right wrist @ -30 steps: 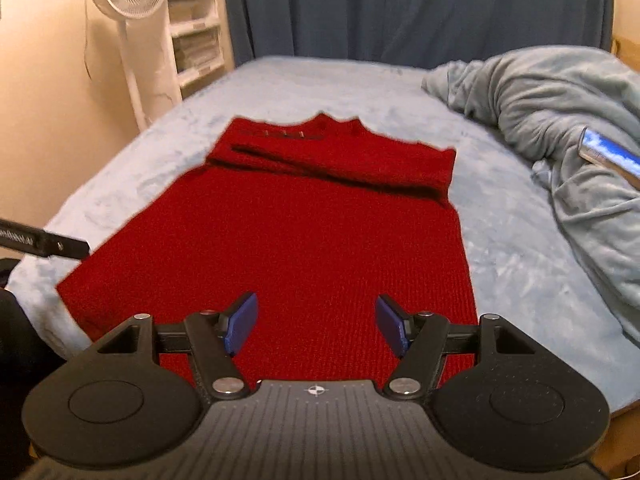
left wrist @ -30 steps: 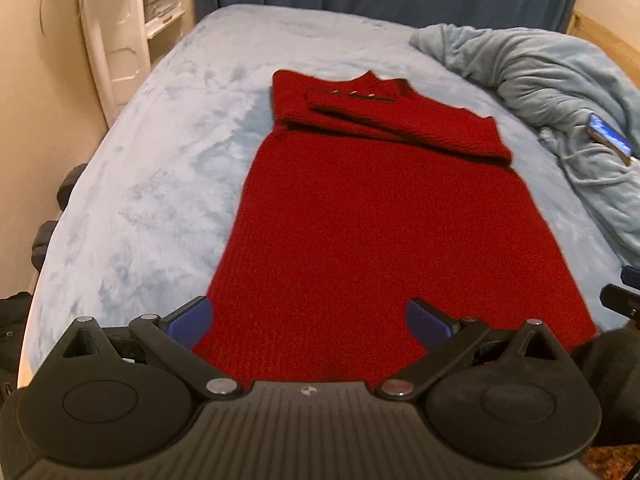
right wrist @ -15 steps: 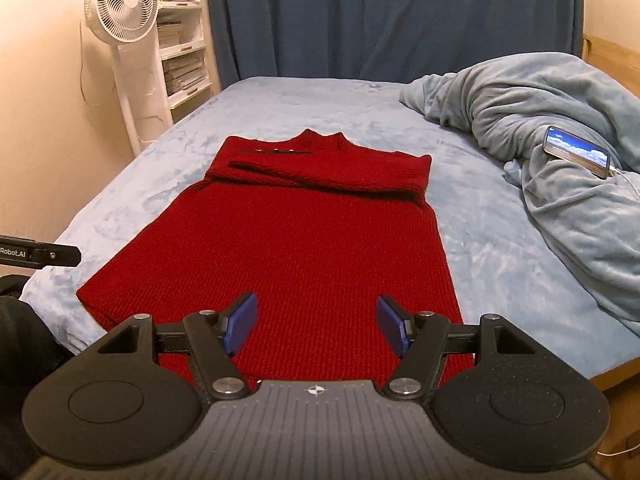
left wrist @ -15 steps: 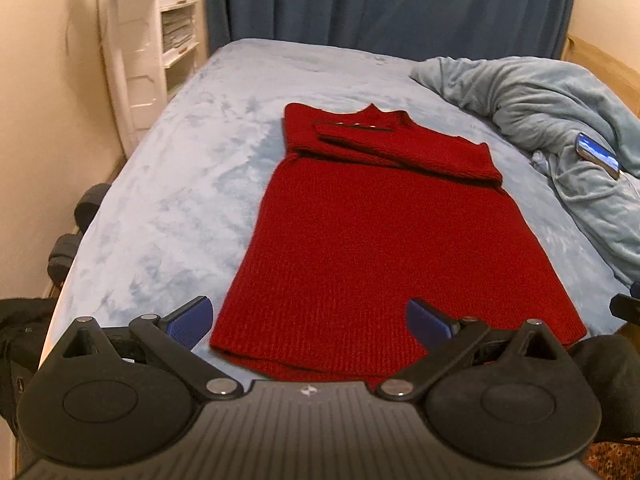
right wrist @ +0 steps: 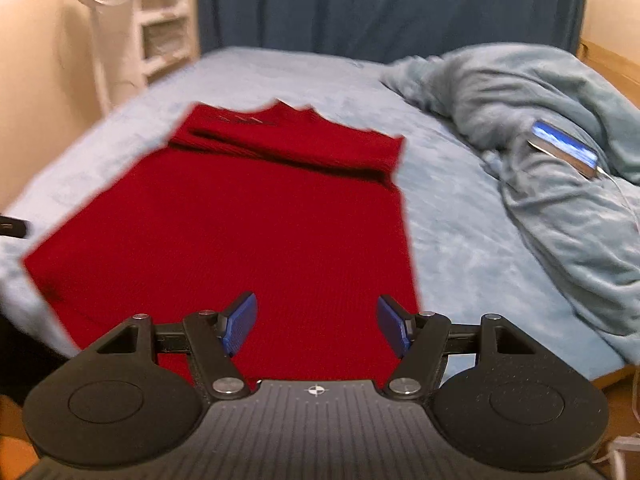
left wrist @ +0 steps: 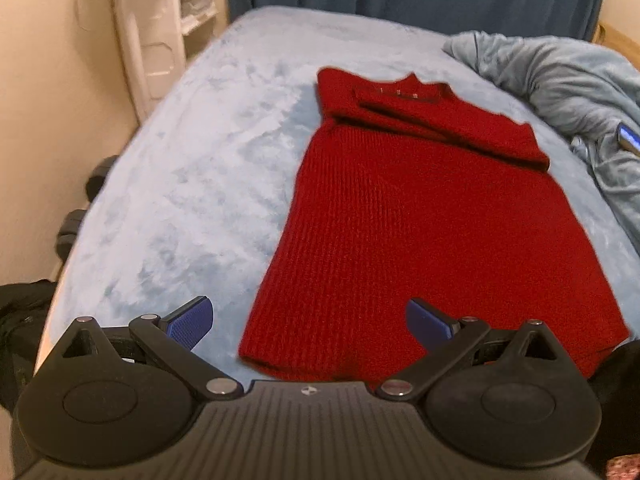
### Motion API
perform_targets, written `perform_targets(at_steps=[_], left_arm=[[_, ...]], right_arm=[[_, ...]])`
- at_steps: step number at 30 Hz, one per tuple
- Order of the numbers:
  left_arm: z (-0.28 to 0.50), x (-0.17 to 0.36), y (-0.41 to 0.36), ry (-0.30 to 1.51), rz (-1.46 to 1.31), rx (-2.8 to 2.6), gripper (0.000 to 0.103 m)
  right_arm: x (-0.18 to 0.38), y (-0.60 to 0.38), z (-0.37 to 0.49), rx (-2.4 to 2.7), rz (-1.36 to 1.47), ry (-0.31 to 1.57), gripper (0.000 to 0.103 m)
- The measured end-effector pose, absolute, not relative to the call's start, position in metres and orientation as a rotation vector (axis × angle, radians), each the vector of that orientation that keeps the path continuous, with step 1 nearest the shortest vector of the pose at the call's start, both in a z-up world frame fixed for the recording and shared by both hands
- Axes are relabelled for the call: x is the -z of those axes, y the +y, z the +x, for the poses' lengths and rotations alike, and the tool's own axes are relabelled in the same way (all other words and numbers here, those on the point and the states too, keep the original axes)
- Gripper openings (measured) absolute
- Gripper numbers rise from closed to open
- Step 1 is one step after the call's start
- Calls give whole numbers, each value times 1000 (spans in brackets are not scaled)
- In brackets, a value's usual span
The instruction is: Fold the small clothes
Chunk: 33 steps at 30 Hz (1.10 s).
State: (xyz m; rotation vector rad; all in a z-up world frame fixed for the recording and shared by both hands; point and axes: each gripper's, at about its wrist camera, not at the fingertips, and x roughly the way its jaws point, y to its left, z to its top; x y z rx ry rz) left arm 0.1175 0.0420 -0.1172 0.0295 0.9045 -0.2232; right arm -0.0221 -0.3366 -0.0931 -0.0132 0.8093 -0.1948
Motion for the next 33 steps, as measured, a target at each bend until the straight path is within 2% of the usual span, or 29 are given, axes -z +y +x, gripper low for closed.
perform_targets(at_steps=[5,12,16,21,26,27,28,29,30,32,33], left_arm=[[169,152,44,969,-1,197,103],[222,195,36,1094,40,211,103],[221,202,30,1067,94,243,103],[218,201,33,1110,82,319,103],[199,195,35,1165,80,408,103],[196,195,35,1174,75,410,102],[193,194,36,1178,62,395,98],[191,191,36,1173,57,367,84],[191,186,37,1169,50,347,60],[193,177,45,1186,-24,355,14],[195,173,49,1198,-76,350,14]], right_arm=[[132,-411,20,294,191,949,68],[195,-464,74,303,260,1102,69],[215,-474,84,290,327,1134,75],[213,-470,79,156,361,1171,65],[210,-452,62,20,349,1264,63],[209,-448,59,18,323,1255,58],[208,-446,57,37,313,1248,43],[207,-447,56,61,328,1241,33],[207,-449,56,53,389,1236,19],[203,-444,56,66,414,1219,19],[199,-437,56,63,373,1209,18]])
